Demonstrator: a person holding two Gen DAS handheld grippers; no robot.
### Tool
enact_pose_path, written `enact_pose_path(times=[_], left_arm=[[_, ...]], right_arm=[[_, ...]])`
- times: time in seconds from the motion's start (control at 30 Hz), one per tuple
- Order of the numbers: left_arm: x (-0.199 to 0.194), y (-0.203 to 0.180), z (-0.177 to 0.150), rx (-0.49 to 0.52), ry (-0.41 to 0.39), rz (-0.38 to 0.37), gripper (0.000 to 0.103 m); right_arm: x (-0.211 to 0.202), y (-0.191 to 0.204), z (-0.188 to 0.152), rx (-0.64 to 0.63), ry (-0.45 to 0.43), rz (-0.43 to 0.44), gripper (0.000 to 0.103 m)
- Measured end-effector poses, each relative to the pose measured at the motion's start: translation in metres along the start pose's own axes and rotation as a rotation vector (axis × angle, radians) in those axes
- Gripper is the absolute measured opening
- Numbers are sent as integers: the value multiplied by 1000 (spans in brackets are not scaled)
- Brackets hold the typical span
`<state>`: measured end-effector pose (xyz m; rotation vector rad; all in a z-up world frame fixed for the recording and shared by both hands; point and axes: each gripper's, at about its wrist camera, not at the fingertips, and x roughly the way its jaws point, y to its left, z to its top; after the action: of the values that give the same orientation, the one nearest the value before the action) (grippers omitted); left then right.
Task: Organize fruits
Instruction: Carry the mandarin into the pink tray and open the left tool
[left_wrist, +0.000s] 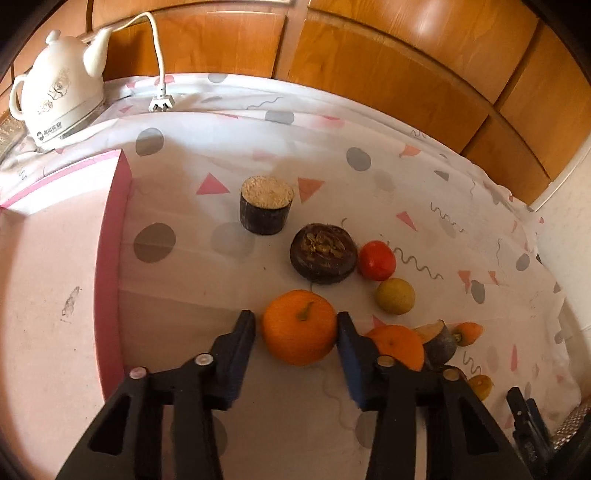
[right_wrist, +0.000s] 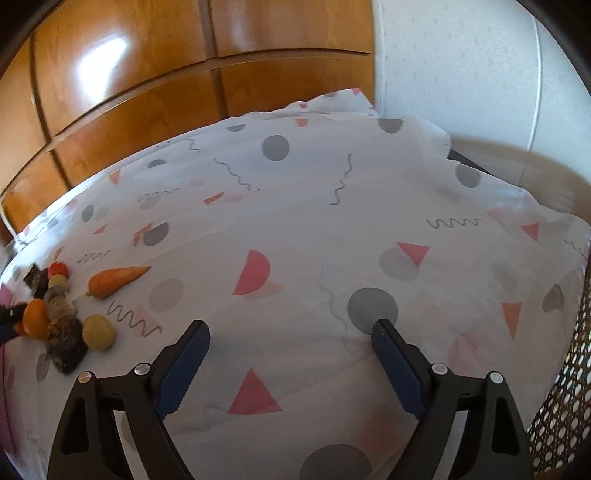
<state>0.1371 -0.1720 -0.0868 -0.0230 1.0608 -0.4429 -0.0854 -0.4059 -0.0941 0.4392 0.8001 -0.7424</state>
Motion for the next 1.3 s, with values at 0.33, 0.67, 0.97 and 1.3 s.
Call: enact_pose_path(times=[0.33, 0.67, 0.97, 1.3], left_arm=[[-22, 4, -2, 7, -37, -33, 38], [-100, 80, 0, -116, -174, 55, 39], [-89, 162, -26, -303, -105, 216, 39], [-78, 174, -38, -317, -94, 279, 41]], right_arm=[[5, 6, 2, 50, -3, -74, 94], [7, 9, 3, 24, -1, -76, 99], [7, 10, 3, 14, 0, -75, 99], [7, 12, 4, 2, 0, -84, 99]])
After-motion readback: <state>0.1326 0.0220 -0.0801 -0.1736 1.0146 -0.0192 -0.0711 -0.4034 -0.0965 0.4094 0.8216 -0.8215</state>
